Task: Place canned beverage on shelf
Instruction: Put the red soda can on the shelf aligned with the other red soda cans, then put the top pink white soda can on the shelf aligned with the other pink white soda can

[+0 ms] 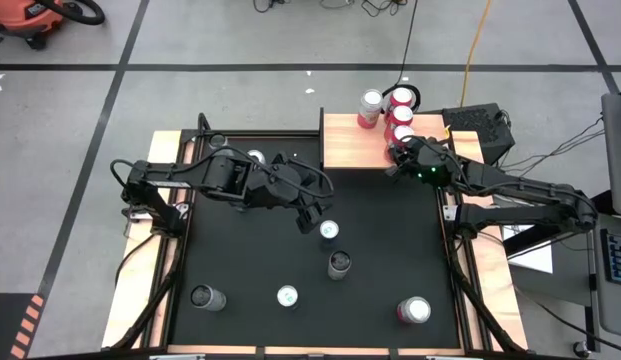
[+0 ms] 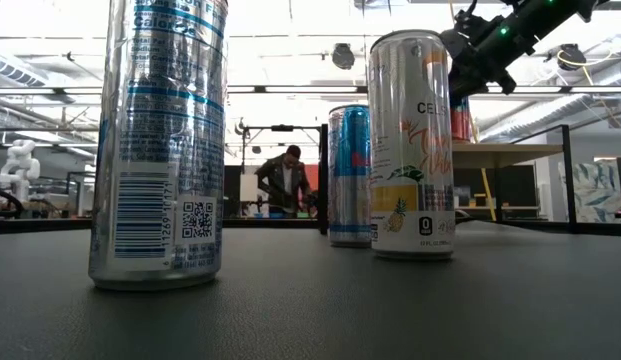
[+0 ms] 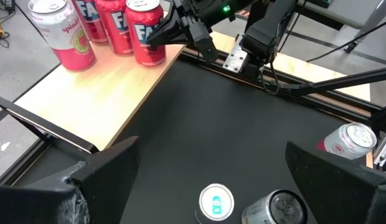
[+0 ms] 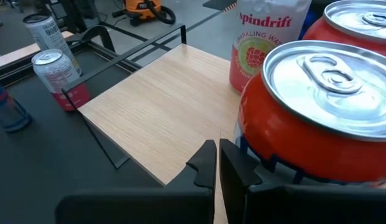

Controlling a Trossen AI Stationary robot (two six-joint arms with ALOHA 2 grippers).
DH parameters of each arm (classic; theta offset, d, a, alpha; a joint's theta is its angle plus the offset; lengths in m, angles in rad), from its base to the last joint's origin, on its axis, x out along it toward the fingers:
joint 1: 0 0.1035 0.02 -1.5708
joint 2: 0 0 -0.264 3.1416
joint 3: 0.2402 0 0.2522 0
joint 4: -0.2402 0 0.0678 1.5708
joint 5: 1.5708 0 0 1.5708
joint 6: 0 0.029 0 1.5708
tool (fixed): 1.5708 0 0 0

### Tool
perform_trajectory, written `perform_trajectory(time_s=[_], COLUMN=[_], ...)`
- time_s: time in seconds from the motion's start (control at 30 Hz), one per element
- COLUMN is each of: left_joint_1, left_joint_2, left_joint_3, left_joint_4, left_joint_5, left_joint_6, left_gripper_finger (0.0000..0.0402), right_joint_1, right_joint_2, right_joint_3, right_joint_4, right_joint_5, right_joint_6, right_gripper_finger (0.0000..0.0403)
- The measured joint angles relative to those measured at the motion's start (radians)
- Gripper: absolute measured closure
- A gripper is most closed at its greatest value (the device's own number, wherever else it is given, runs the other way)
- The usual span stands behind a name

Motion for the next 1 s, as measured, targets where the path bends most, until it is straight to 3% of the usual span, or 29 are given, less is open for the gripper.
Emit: perform_trajectory(time_s=[0.53, 0.8, 1.0], left_joint_1=[-0.012, -0.027, -0.039], left_joint_2=[0.0, 0.0, 0.0], left_joint_3=[0.0, 0.0, 0.0], left_joint_4=[0.0, -0.032, -0.052], left_joint_5=[0.0, 0.001, 0.023], left_joint_6=[-0.001, -0.013, -0.037], left_gripper_finger=[0.0002, 0.0002, 0.0002], right_joint_1=[0.0, 0.004, 0.068], right_joint_2=[-0.02, -0.07, -0.074], right_joint_3=[0.012, 0.172, 0.329], right_joint_4=[-0.018, -0.144, -0.282], right_joint_5=[-0.013, -0.294, -0.429], right_joint_6=[0.009, 0.109, 0.158], right_gripper_finger=[0.0403, 0.0403, 0.0403])
